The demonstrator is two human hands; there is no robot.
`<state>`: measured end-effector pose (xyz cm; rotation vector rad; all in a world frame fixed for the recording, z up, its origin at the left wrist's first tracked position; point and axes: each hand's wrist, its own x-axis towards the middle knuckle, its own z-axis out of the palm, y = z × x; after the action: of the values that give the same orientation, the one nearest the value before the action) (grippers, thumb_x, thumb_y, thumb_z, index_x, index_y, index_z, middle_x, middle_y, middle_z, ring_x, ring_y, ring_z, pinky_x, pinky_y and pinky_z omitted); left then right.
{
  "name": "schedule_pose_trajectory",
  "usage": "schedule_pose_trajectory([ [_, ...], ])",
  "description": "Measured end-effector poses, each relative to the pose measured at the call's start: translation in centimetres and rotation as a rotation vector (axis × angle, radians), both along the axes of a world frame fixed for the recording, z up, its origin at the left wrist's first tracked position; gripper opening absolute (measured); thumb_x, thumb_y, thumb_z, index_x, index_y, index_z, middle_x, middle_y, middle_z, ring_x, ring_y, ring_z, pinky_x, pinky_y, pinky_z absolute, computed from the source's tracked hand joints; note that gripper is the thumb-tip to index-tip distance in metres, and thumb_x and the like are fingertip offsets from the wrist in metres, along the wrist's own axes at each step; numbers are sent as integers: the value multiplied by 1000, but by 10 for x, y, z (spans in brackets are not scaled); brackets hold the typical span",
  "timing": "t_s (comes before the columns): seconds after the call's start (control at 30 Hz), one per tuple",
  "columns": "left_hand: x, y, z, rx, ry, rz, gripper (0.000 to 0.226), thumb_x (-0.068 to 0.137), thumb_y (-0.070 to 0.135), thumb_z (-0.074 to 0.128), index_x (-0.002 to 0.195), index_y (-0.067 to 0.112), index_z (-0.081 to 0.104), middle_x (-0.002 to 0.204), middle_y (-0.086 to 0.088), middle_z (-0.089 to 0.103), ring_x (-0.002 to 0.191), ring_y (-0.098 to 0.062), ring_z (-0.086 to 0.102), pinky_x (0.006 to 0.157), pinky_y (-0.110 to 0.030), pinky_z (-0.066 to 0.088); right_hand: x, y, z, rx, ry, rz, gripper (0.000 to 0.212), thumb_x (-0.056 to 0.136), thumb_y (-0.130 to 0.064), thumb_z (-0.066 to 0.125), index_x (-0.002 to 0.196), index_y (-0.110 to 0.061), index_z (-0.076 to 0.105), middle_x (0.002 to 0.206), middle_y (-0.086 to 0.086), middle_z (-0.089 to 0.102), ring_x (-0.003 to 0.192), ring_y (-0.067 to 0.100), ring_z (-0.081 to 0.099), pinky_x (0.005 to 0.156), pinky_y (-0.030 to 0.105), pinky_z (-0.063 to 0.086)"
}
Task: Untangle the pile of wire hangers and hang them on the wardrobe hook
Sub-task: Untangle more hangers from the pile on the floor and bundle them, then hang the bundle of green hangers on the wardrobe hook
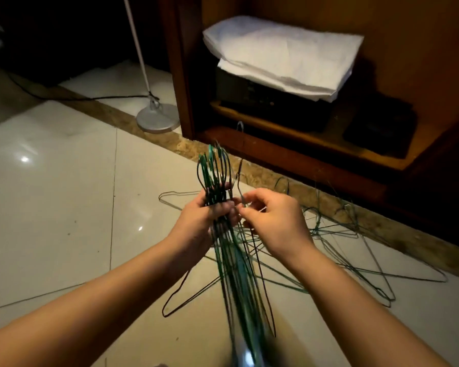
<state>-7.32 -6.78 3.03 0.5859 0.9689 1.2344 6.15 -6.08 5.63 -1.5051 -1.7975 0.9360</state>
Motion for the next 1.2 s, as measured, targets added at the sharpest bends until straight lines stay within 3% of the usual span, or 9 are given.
schedule_pose_trajectory([
  [0.1,27,8,26,20,-135,20,37,84,-10,46,115,8,54,93,-16,64,81,-24,65,70,-29,56,23,-5,23,57,-79,-37,16,89,-18,58,98,-28,67,81,-8,63,75,11,60,65,25,47],
  [0.27,72,27,53,29,-197,-23,28,84,-15,44,96,7,53,78,-15,63,68,-21,65,62,-24,53,73,7,38,106,-238,-162,25,90,-21,56,112,-21,68,111,0,67,103,20,60,86,28,47],
  [0.37,106,46,53,38,-87,-113,22,84,-14,43,90,4,53,75,-13,61,61,-17,62,68,-29,48,97,21,32,125,-233,-214,23,91,-19,55,109,-23,69,108,0,68,100,21,60,80,27,47],
  [0.53,152,76,35,-21,-54,-175,25,86,-13,43,93,8,55,67,-12,63,62,-17,58,68,-28,40,135,43,15,89,-20,-507,20,93,-19,55,106,-23,69,107,-5,68,93,9,57,71,19,39],
  [0.63,173,85,28,-16,-60,-177,24,84,-11,47,91,10,58,70,-10,64,64,-16,59,67,-27,45,149,48,13,92,-29,-487,20,92,-20,55,106,-24,70,103,-7,69,88,6,55,66,16,40],
  [0.77,190,96,40,-17,-73,-162,24,86,-8,48,106,5,53,78,-11,60,67,-18,59,61,-27,54,164,55,26,79,-58,-472,19,91,-24,57,105,-25,70,102,-7,70,93,11,60,71,20,43],
  [0.83,195,102,55,-26,-56,-135,20,87,-8,48,100,5,55,76,-11,59,65,-19,58,58,-27,52,167,59,39,92,-48,-458,20,91,-25,57,106,-25,70,102,-7,70,94,12,61,73,23,46],
  [1.03,200,115,141,-44,-66,-71,21,87,-9,48,88,9,58,75,-12,60,65,-22,57,56,-27,45,177,66,126,179,-103,-339,21,89,-18,58,105,-19,71,103,-3,69,94,13,62,76,21,45],
  [1.2,196,127,279,-41,-160,-100,28,80,-11,52,104,4,53,81,-19,61,61,-23,61,54,-27,52,184,79,268,246,-141,-245,22,91,-17,56,109,-19,69,103,-2,69,94,14,62,82,29,50],
])
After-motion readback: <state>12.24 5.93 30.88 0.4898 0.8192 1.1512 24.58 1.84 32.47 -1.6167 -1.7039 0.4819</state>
